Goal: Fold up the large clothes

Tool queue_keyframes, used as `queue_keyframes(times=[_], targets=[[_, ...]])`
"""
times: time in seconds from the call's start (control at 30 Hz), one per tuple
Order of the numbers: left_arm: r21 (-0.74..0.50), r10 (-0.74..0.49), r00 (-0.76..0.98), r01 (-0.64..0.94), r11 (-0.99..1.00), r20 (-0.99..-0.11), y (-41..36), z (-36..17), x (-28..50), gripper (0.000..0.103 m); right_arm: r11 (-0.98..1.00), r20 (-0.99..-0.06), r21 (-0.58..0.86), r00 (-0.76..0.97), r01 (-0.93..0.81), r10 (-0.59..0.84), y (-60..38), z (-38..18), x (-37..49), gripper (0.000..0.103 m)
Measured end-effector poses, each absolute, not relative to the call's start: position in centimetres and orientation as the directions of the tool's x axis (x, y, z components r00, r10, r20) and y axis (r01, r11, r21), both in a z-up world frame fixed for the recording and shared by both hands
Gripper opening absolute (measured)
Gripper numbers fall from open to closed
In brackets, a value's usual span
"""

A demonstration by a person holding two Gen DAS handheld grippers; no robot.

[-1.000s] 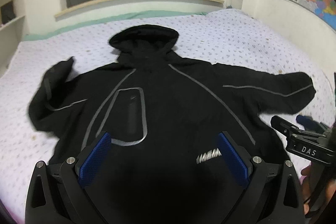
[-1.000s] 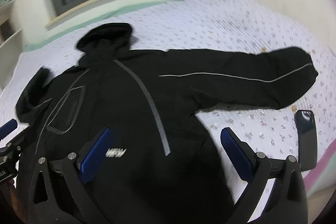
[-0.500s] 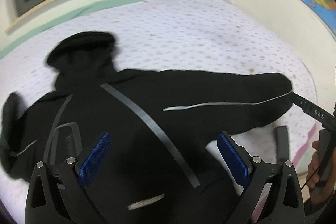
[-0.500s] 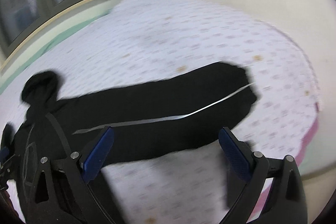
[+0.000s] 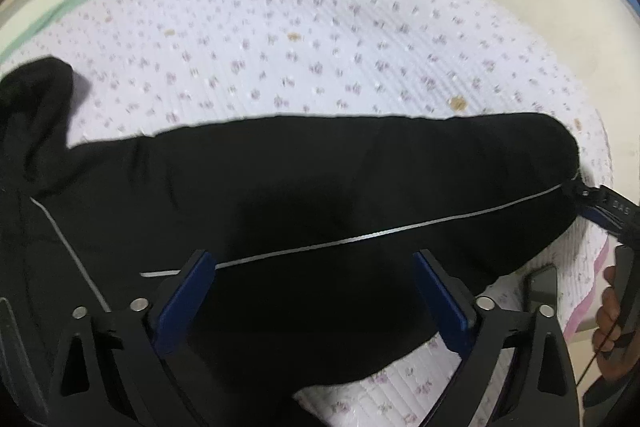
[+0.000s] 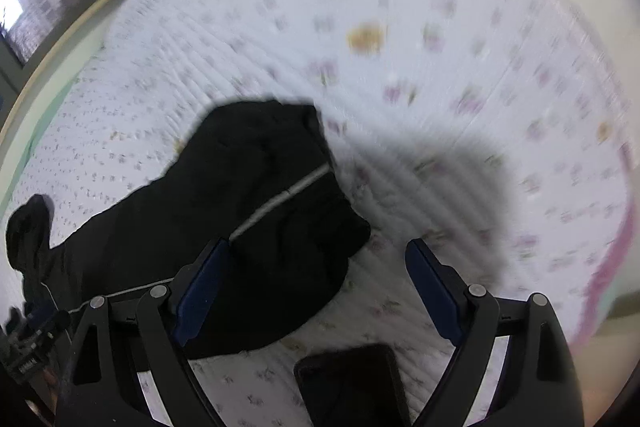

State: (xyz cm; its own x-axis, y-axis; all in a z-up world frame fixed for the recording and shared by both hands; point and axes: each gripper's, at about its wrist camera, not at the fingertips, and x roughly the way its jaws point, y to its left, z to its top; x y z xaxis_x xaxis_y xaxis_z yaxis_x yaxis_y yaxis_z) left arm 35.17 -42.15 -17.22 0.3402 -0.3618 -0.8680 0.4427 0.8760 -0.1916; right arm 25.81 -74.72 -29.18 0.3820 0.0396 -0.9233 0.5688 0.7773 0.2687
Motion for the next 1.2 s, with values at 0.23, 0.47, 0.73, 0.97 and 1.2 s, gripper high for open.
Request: queue_keyframes(times=[0.23,0.47,0.73,0.97,1.2], targets=[[-0.231,-0.386,0.303,0.441,0.867,-0.871,-42.6,-18.4,36.7,0.095,0.829,-0.830,0.412,0.532,0.378,0.169,-73.6,-24.9,27.4,0.034],[-0.313,-0.448,0.207,0.470,0.825,-0.870,-44.0,-20.9,37.7,0.095,0.846,-0.810,0.358,0.582,0.395,0.071,-74.6,-22.5,26.2,0.032],[-0.177,-0.310,0.194,0.503,0.846,-0.931,-46.0,-24.7,38.0,0.097,0.785,-0.857,0.407,0.493,0.467,0.151,-76.0,-28.2,27.0,0.031],[-0.253,-0.413,0.274,0.471,0.845,-0.869,-38.9,-17.4,35.7,0.095,0.821,-0.762,0.500,0.592,0.278,0.264,-69.9,-21.4,27.7,0.028],[-0.206,-0.367,0.405,0.387,0.899,-0.838,-27.3,-11.6,33.6,0.095,0.860,-0.714,0.504,0.599,0.078,0.364,-55.7,-15.7,30.8,0.022]])
